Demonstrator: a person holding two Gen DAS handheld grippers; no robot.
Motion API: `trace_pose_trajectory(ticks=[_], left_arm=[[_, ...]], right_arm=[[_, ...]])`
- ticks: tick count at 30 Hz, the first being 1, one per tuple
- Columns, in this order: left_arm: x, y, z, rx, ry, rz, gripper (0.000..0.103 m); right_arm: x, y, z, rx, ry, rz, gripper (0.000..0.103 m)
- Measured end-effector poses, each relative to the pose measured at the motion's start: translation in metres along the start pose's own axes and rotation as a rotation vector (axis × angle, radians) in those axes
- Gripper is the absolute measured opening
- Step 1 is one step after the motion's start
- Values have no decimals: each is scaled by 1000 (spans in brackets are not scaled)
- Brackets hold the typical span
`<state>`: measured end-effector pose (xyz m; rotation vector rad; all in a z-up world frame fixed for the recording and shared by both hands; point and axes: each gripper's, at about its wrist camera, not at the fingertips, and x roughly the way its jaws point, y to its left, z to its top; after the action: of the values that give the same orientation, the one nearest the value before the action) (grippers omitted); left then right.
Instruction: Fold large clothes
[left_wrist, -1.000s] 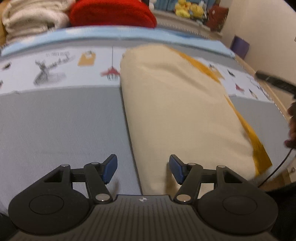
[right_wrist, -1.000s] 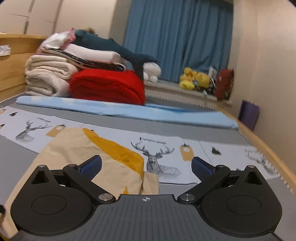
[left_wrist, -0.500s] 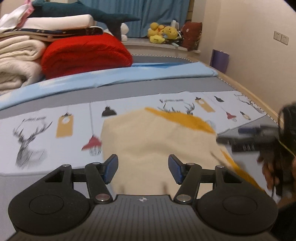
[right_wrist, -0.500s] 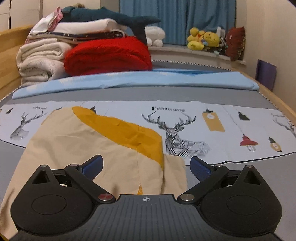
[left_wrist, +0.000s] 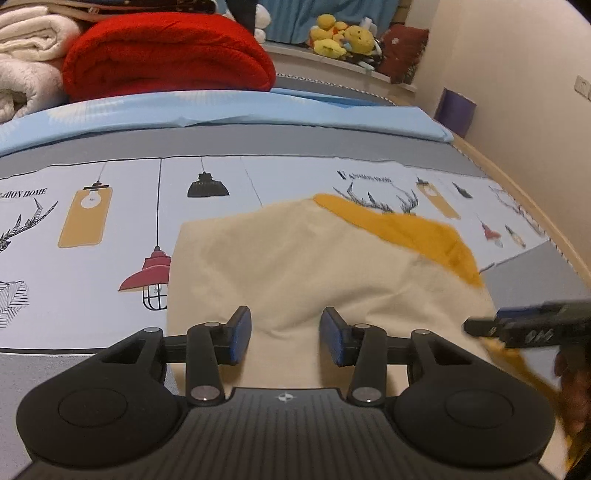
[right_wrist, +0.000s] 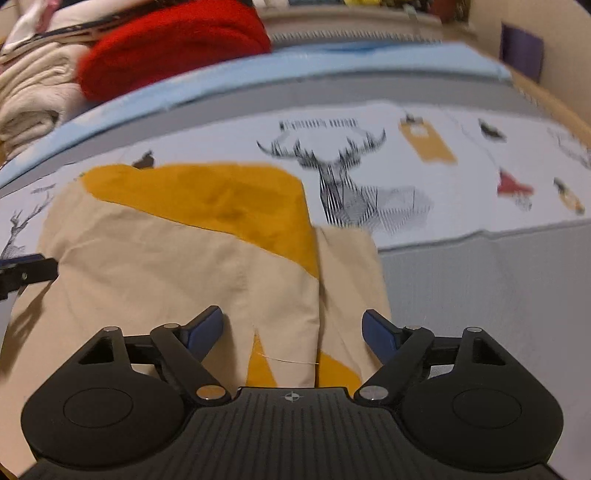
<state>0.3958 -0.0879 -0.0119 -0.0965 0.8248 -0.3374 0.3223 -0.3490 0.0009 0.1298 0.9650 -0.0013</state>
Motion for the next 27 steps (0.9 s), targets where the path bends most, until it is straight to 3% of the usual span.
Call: trace_pose_trajectory(ticks=[4,5,7,9,11,14,16,20,24,27], left_arm=[[-19,23,7,-213,-9,-80,62],[-22,32,7,-261,0,-85,71],[-25,43,4,-318,18,-7,83],[-24,60,0,-400,38,28,83],[-18,72,-4,-479,79,-28,83],[4,73,-16,-518,245,-124,86],[13,70,-23,-513,278,-143,91],[34,80,-28,-582,292,-201,95],[47,77,-28,-615,249,-222,98],[48,69,-24,-606,203,-199,91]], right_arm=[[8,4,1,-11,20,-16,83],[9,5,2,-13,21,-19,83],[11,6,3,-9,26,-24,83],[11,7,3,-5,28,-32,83],[11,9,2,-2,26,-38,83],[9,7,1,8,24,-40,83],[5,4,-1,19,32,-33,83],[0,-7,-5,29,75,-23,85],[1,-27,-11,106,136,13,89],[5,-36,-13,170,160,48,89]])
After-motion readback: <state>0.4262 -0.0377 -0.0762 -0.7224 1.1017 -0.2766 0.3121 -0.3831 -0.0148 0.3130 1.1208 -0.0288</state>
